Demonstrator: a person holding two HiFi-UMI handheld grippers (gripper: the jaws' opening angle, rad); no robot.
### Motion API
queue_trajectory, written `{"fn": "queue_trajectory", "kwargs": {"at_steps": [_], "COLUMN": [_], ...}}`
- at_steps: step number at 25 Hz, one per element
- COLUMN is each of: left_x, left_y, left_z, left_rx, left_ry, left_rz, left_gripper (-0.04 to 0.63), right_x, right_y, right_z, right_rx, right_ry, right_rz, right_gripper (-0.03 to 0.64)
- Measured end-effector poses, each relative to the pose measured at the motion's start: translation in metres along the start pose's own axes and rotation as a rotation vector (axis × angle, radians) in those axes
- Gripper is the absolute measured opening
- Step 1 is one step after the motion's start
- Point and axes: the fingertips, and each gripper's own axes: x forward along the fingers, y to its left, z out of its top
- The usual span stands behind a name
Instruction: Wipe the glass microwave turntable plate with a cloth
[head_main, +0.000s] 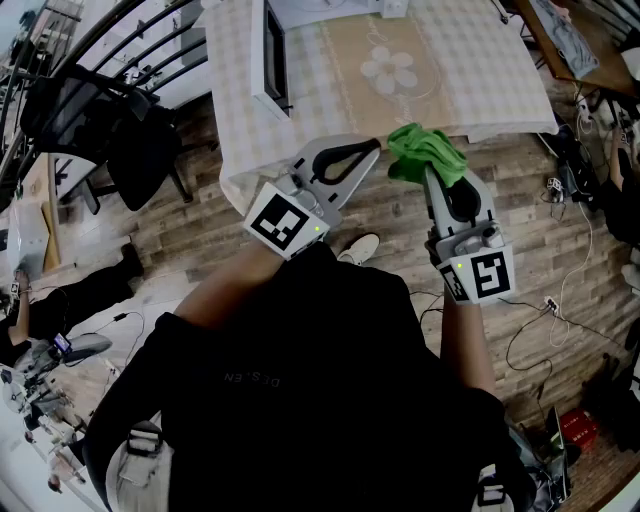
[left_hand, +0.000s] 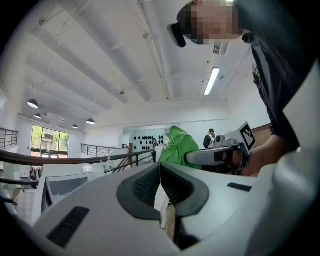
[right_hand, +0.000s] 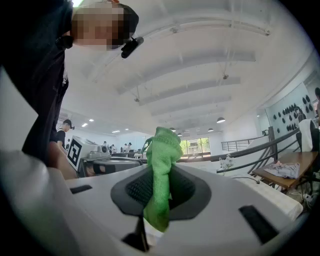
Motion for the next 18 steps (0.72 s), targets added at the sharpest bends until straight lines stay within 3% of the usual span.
{"fn": "queue_trajectory", "kwargs": {"at_steps": [18], "left_x": [-0.037], "left_y": [-0.035], "left_z": [-0.01], "left_rx": [-0.009], "left_ry": [0.004], "left_rz": [0.007], "left_gripper": [0.021], "right_x": [-0.031], "right_y": [0.038], "right_z": [-0.019], "right_rx": [0.051], "right_ry": [0.044], "right_rz": [0.018], "right_gripper": [0.072]}}
